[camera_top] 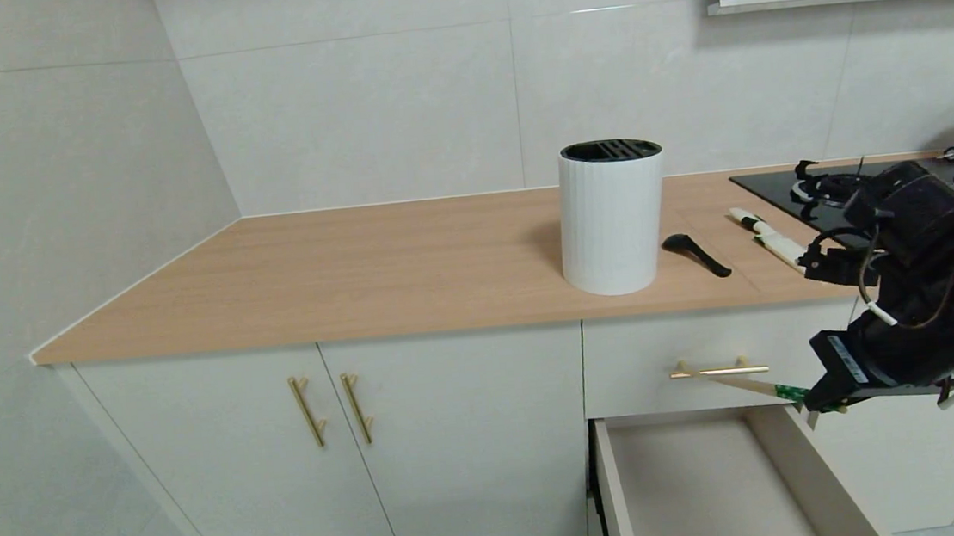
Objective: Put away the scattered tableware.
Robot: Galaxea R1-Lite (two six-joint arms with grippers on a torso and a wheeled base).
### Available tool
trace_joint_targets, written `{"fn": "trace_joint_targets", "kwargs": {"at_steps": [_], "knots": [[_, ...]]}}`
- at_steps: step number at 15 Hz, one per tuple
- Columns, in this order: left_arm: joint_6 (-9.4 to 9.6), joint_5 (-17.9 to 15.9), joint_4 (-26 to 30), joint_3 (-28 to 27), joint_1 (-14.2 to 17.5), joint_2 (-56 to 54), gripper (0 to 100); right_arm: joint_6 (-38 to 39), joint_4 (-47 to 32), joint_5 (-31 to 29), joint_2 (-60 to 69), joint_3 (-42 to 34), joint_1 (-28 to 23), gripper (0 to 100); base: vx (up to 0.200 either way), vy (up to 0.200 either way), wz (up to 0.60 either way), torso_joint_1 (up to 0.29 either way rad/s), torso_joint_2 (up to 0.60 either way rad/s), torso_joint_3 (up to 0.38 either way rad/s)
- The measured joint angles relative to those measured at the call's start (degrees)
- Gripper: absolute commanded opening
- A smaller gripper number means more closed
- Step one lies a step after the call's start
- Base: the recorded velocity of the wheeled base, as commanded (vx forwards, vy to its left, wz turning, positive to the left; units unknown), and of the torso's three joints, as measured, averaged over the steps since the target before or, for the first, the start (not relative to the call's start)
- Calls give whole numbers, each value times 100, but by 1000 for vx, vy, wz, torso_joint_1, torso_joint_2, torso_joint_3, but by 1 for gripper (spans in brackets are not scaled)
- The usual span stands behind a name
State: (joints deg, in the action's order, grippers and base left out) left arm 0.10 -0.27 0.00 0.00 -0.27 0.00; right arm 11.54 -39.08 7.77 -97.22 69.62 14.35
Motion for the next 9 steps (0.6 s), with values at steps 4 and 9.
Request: {"fn": "trace_joint_targets", "kwargs": {"at_steps": [4,9], "knots": [[-2,0,0,0,0,0,100,22,22,-11,-327,-13,133,0,0,0,0,-113,278,163],[0,0,0,0,0,0,100,30,39,-22,-492,-27,161,0,0,0,0,-178,467,281]]}}
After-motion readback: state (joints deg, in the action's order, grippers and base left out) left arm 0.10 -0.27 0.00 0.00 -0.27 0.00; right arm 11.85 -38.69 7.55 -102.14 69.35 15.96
